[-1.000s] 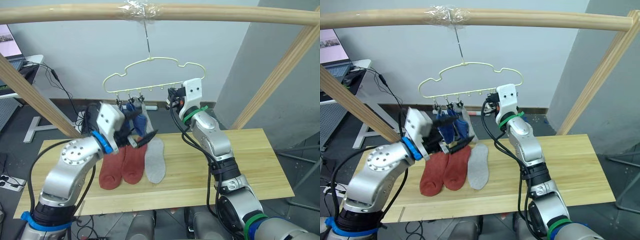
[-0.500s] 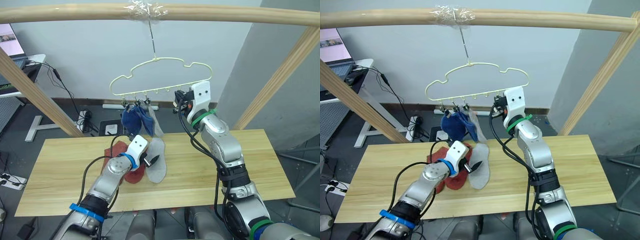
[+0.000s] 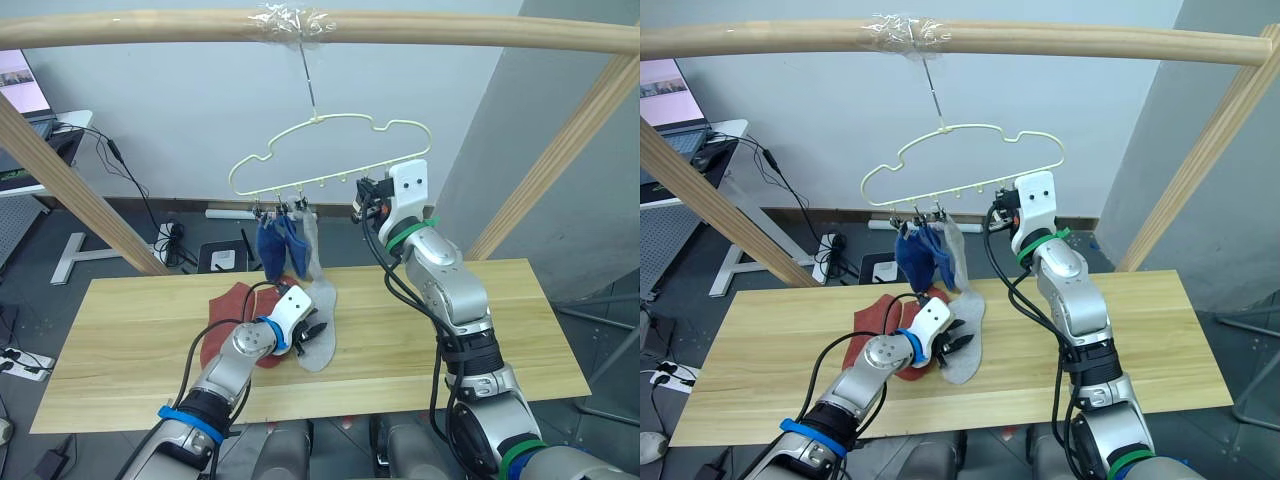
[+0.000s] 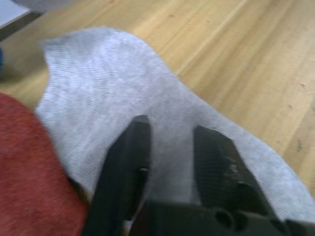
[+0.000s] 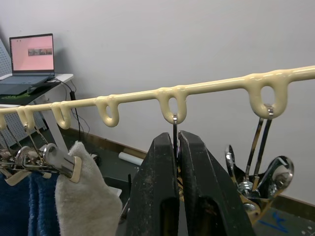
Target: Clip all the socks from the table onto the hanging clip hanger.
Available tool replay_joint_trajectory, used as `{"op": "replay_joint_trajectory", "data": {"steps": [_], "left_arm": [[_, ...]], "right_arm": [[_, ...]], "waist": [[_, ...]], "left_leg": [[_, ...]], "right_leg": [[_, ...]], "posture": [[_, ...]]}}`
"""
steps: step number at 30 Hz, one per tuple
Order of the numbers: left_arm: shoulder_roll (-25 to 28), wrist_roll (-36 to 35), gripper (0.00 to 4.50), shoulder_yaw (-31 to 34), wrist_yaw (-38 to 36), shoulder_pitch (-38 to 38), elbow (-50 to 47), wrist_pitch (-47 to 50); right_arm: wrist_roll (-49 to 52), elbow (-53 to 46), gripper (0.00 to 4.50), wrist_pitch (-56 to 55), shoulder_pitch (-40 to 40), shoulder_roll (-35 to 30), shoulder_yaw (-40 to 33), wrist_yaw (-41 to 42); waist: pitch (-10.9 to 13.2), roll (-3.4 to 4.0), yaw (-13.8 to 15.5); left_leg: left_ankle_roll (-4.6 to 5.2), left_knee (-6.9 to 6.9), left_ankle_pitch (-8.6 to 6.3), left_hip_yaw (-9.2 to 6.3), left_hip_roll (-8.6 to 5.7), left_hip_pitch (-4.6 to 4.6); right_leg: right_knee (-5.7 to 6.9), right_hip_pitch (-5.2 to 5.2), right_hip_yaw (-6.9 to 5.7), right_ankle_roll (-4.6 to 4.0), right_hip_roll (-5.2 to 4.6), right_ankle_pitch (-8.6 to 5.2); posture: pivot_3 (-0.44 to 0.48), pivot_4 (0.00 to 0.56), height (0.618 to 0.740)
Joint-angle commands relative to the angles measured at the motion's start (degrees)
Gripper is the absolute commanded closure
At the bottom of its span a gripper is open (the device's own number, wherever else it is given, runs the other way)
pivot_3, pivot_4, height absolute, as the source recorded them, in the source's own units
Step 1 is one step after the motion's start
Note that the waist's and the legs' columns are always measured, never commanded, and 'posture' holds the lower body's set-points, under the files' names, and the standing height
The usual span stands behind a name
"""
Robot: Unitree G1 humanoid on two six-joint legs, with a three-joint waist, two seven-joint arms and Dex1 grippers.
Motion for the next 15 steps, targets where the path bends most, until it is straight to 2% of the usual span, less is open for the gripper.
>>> {"op": "replay_joint_trajectory", "data": {"steps": [1, 3, 9, 14, 15], "left_arm": [[0.88, 0.75, 4.11, -0.61, -1.43, 2.57, 0.86, 1.67], [0.71, -0.4, 4.48, -0.07, -2.53, 3.45, -0.8, 2.15], [0.31, -4.63, 4.48, 1.45, -7.25, 5.48, -7.0, 4.76], [-0.1, -4.77, 4.48, 3.78, -4.89, 3.48, -7.42, 3.87], [0.11, -4.72, 4.29, 3.52, -5.4, 3.3, -7.25, 3.45]], "right_arm": [[0.36, -1.25, 4.5, 0.67, 0.29, -0.72, -1.22, -0.69], [0.31, -1.07, 4.5, 0.59, 0.24, -0.85, -1.34, -0.7], [0.38, -0.54, 4.5, 0.47, -0.01, -1.26, -1.44, -0.5], [0.4, -0.22, 4.5, 0.3, -0.13, -1.77, -1.39, -0.16], [0.41, -0.11, 4.5, 0.22, -0.18, -1.79, -1.38, -0.16]], "waist": [[-0.03, 0.0, -0.03], [-0.09, 0.01, -0.05], [-0.11, 0.05, 0.0], [-0.11, 0.04, 0.03], [-0.11, 0.04, 0.04]], "left_leg": [[0.0, 0.0, 0.0, 0.0, 0.0, 0.01], [0.0, 0.0, 0.0, -0.01, 0.01, 0.02], [0.0, 0.0, 0.0, -0.02, -0.01, 0.0], [0.0, 0.0, 0.0, -0.05, -0.01, -0.02], [0.0, 0.0, 0.0, -0.05, -0.01, -0.02]], "right_leg": [[0.0, 0.01, 0.01, 0.0, 0.0, 0.0], [0.0, 0.02, 0.0, 0.0, 0.0, 0.0], [-0.01, 0.02, -0.01, 0.01, 0.0, -0.01], [-0.01, 0.02, -0.03, 0.06, 0.0, -0.04], [-0.01, 0.02, -0.04, 0.06, 0.0, -0.04]], "posture": [[0.064, 0.207, 0.74], [0.067, 0.208, 0.74], [0.071, 0.211, 0.74], [0.072, 0.211, 0.74], [0.071, 0.209, 0.74]]}}
